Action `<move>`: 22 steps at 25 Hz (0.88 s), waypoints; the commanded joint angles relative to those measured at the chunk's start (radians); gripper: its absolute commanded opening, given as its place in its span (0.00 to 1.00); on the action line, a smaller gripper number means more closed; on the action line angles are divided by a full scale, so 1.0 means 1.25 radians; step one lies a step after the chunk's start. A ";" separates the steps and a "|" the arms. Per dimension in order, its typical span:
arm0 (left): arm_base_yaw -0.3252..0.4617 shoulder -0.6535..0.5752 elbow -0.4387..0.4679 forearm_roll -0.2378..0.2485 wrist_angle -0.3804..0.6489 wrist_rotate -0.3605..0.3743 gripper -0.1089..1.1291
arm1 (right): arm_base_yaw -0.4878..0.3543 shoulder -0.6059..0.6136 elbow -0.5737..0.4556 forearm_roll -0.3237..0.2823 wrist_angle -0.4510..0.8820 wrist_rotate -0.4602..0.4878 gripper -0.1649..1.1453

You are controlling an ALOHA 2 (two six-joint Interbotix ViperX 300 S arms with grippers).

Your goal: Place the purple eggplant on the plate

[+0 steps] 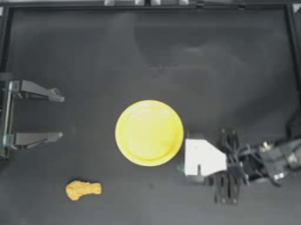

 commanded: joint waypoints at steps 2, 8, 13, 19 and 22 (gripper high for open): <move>0.001 0.016 -0.011 -0.001 -0.004 -0.001 0.92 | -0.065 -0.022 -0.058 0.043 0.001 -0.123 0.18; 0.001 0.017 -0.010 0.000 -0.004 -0.001 0.92 | -0.163 0.016 -0.109 0.146 0.002 -0.312 0.18; 0.001 0.023 -0.010 0.000 -0.005 0.000 0.92 | -0.212 0.077 -0.160 0.168 -0.002 -0.420 0.18; 0.002 0.033 -0.009 0.000 -0.006 0.000 0.92 | -0.245 0.150 -0.202 0.172 -0.010 -0.480 0.18; 0.005 0.039 -0.009 -0.001 -0.009 0.000 0.92 | -0.256 0.177 -0.211 0.182 -0.034 -0.503 0.18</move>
